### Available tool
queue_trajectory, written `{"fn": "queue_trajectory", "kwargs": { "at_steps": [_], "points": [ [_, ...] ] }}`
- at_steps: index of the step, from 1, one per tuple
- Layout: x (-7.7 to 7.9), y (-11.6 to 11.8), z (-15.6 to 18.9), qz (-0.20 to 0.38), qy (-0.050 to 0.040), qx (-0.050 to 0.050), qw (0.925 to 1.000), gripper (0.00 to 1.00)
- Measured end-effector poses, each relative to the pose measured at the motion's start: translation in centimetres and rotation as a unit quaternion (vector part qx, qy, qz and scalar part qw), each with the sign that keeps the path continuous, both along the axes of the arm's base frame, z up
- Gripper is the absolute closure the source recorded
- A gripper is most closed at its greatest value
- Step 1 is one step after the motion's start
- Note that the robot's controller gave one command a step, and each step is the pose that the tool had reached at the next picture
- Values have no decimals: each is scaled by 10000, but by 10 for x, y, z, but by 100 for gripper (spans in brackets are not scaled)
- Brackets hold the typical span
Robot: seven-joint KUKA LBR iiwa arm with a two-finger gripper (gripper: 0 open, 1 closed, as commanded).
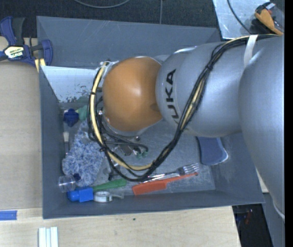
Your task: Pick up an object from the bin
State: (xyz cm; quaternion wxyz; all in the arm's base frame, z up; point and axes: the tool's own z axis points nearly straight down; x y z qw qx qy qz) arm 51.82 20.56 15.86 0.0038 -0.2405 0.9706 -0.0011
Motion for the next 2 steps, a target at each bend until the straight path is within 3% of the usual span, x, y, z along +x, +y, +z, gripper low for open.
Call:
{"fn": "queue_trajectory", "kwargs": {
  "at_steps": [1,2],
  "points": [
    [-2,33,-82,-509,1,22,9987,0],
    [2,25,-84,589,-61,0,9982,0]
  ]
}}
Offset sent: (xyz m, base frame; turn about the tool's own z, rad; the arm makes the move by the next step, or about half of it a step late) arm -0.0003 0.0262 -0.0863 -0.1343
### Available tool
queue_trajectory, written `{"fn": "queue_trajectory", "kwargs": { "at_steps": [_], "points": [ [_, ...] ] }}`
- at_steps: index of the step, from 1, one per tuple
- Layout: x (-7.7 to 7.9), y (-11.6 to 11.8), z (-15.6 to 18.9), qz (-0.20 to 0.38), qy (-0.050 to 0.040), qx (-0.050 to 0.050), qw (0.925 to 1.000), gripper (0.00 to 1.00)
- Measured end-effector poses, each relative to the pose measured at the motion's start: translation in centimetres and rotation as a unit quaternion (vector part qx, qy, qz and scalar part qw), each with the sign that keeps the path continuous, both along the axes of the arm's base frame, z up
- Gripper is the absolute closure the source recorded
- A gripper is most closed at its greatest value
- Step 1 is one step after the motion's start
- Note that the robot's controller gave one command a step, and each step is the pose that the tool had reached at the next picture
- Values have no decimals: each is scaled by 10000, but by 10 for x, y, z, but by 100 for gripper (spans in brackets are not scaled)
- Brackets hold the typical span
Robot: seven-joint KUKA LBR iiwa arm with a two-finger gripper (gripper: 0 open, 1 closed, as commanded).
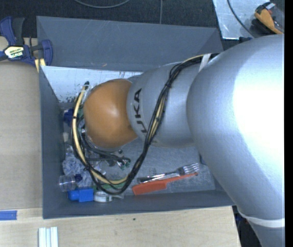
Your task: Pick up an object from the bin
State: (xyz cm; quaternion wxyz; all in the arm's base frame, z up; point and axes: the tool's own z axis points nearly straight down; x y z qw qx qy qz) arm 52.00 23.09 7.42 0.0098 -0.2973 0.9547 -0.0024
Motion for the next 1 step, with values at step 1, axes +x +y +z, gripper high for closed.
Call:
{"fn": "queue_trajectory", "kwargs": {
  "at_steps": [1],
  "points": [
    [-26,15,70,-493,3,48,9988,0]
  ]
}}
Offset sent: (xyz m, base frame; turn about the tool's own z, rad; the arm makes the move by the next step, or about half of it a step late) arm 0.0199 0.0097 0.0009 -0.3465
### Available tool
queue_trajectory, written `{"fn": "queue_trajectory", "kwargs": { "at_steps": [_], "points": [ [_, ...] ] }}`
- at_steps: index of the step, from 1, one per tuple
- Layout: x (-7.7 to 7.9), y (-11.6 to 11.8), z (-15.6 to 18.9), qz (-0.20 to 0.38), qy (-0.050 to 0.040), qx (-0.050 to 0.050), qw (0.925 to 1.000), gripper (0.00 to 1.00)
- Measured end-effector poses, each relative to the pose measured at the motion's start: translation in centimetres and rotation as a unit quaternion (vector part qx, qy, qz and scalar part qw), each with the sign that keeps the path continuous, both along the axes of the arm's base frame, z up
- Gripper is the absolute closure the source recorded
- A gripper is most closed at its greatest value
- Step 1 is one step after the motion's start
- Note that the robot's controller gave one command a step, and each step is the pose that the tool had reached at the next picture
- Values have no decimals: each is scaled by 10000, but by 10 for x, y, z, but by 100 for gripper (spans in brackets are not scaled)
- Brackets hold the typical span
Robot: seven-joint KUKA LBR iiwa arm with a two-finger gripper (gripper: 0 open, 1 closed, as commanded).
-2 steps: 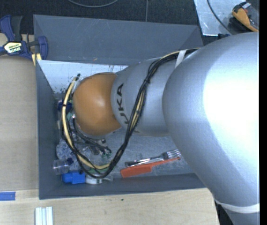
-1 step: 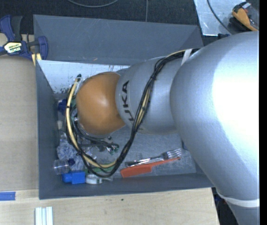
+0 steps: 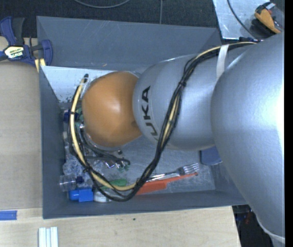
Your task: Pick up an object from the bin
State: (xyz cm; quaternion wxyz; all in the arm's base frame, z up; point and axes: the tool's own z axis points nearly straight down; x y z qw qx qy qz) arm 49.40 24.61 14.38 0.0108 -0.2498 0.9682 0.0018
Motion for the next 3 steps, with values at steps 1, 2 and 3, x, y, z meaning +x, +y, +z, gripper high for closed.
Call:
{"fn": "queue_trajectory", "kwargs": {
  "at_steps": [1,2,3],
  "points": [
    [48,-4,-66,2193,-18,-61,9756,100],
    [48,-4,-66,2189,-18,-61,9757,100],
    [56,-31,-42,3256,-49,-77,9455,100]
  ]
}}
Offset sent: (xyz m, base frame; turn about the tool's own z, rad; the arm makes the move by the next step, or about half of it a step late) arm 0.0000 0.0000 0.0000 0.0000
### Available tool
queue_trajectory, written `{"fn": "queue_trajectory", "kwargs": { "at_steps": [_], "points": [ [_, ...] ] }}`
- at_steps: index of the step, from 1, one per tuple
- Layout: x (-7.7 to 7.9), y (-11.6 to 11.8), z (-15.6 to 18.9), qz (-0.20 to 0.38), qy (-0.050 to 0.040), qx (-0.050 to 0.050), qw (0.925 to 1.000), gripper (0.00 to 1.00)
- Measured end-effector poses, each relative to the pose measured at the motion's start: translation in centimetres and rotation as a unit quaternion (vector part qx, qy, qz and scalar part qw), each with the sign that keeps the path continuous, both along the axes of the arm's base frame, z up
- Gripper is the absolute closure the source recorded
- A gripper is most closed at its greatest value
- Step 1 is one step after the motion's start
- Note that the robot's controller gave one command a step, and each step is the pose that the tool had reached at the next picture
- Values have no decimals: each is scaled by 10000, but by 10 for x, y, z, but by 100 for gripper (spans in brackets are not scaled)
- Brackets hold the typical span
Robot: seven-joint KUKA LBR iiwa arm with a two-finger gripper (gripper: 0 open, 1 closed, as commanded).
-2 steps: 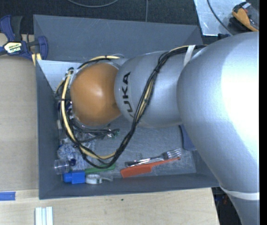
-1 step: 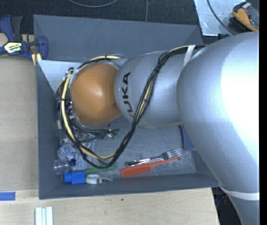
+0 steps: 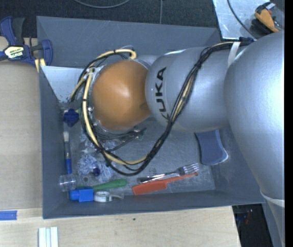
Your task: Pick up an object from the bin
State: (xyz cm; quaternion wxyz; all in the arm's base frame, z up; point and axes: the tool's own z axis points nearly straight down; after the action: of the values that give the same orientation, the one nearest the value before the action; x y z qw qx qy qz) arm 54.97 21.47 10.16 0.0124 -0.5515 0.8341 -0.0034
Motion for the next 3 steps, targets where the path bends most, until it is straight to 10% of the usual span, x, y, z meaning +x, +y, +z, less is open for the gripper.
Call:
{"fn": "queue_trajectory", "kwargs": {
  "at_steps": [1,2,3],
  "points": [
    [3,31,-29,-87,-9,9,10000,100],
    [-28,-24,-30,-30,-49,21,10000,0],
    [-28,-23,-29,-34,-55,31,10000,100]
  ]
}}
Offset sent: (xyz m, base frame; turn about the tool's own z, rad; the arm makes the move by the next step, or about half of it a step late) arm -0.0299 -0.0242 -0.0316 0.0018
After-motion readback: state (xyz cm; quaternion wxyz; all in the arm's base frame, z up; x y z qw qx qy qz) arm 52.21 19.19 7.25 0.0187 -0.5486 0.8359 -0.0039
